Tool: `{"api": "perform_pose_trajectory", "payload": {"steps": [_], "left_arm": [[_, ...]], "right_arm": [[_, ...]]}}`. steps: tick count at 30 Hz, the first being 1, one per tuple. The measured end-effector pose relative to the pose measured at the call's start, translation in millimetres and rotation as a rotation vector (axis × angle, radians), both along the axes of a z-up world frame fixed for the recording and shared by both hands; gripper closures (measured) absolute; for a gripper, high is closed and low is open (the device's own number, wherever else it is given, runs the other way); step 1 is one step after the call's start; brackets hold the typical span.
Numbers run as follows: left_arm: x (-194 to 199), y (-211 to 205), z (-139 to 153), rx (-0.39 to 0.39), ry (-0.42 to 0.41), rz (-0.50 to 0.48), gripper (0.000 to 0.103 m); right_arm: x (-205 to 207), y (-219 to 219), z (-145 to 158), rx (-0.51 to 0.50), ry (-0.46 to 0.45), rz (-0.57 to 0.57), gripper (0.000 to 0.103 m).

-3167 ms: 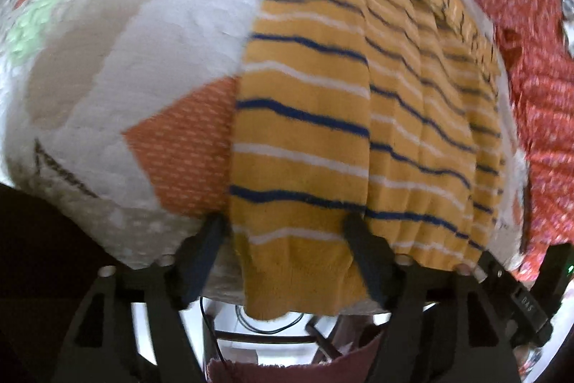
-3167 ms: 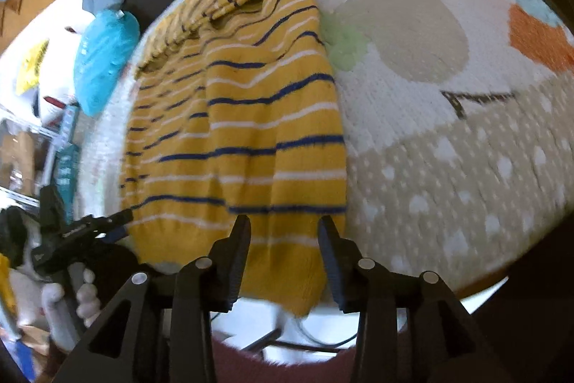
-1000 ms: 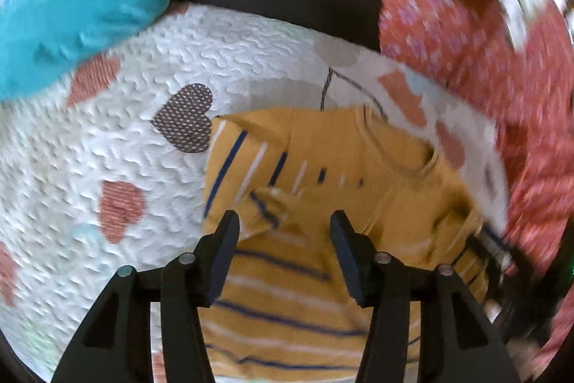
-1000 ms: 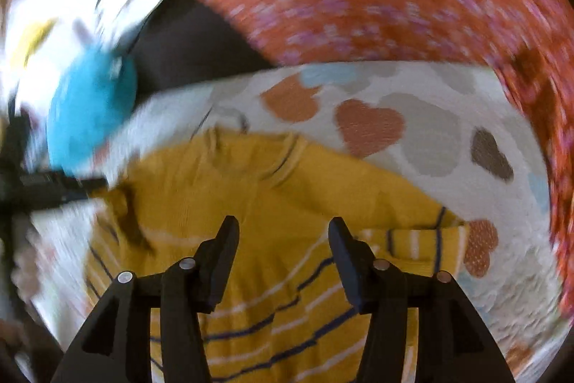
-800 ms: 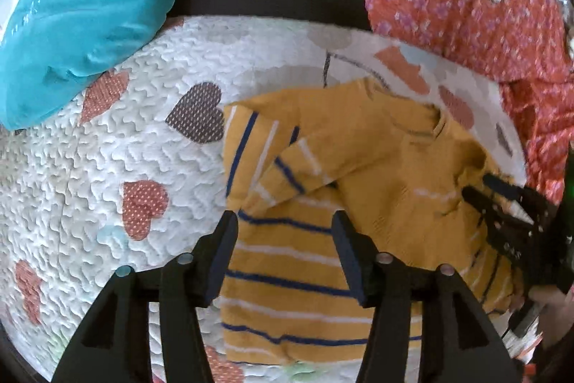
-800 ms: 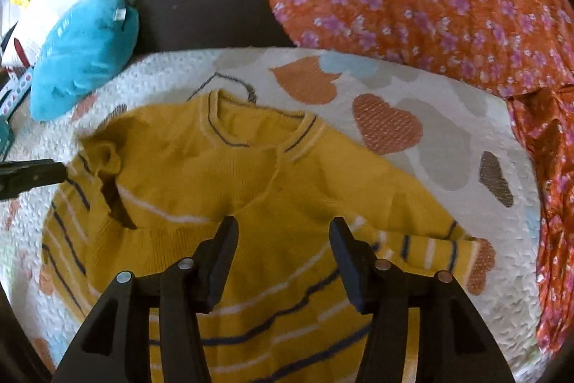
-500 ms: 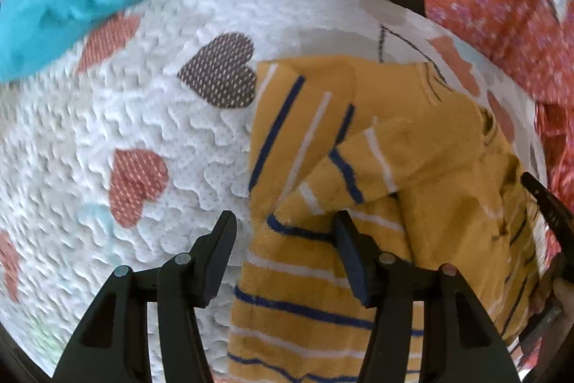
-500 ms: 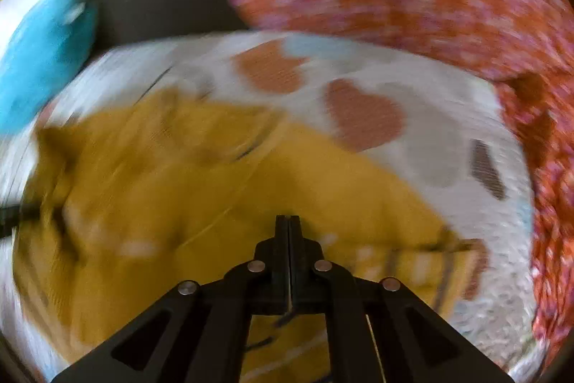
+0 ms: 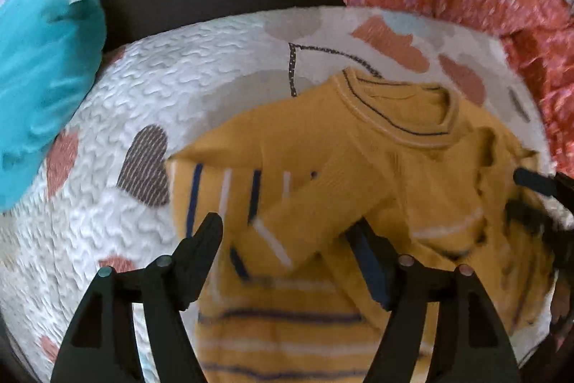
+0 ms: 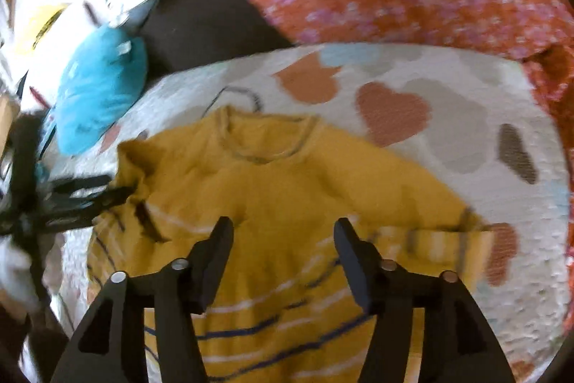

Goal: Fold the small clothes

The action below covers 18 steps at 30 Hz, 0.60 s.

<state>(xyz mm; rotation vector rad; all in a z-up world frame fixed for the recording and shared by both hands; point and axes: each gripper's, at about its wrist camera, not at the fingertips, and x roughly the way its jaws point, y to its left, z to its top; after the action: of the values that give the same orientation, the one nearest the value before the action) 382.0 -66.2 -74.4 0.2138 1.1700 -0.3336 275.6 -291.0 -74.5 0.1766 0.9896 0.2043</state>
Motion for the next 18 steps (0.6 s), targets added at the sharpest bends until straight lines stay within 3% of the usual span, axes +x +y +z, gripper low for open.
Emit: {"api": "perform_pose_trajectory", "payload": {"steps": [1,3,4,6,7,8,15,18], "left_arm": [[3,-3,-4,0.018,0.009,0.004,0.036],[10,-3,-11,-0.003,0.058,0.026,0.093],[9,-1,-14,-0.013,0.074,0.041,0.094],[8,4,-13,-0.035,0.063,0.058,0.094],[6,9,-12,-0.049,0.062,0.063,0.094],[5,13,-11,-0.061,0.061,0.07,0.094],[16,35,-4,-0.116,0.079,0.166,0.095],[23,31,-11,-0.08,0.084,0.196,0.092]], "right_arm": [[2,11,-8,-0.017,0.02,0.027,0.034],[9,27,-23,-0.079,0.051,0.061,0.034],[12,35,-30,-0.123,0.055,0.073,0.034],[13,45,-36,-0.203,0.045,0.069,0.05],[13,44,-31,-0.178,0.039,0.061,0.081],[13,40,-26,-0.132,0.048,0.048,0.095],[27,-7,13,-0.16,-0.041,-0.16,0.099],[45,-25,15,-0.2,-0.045,-0.25,0.099]]}}
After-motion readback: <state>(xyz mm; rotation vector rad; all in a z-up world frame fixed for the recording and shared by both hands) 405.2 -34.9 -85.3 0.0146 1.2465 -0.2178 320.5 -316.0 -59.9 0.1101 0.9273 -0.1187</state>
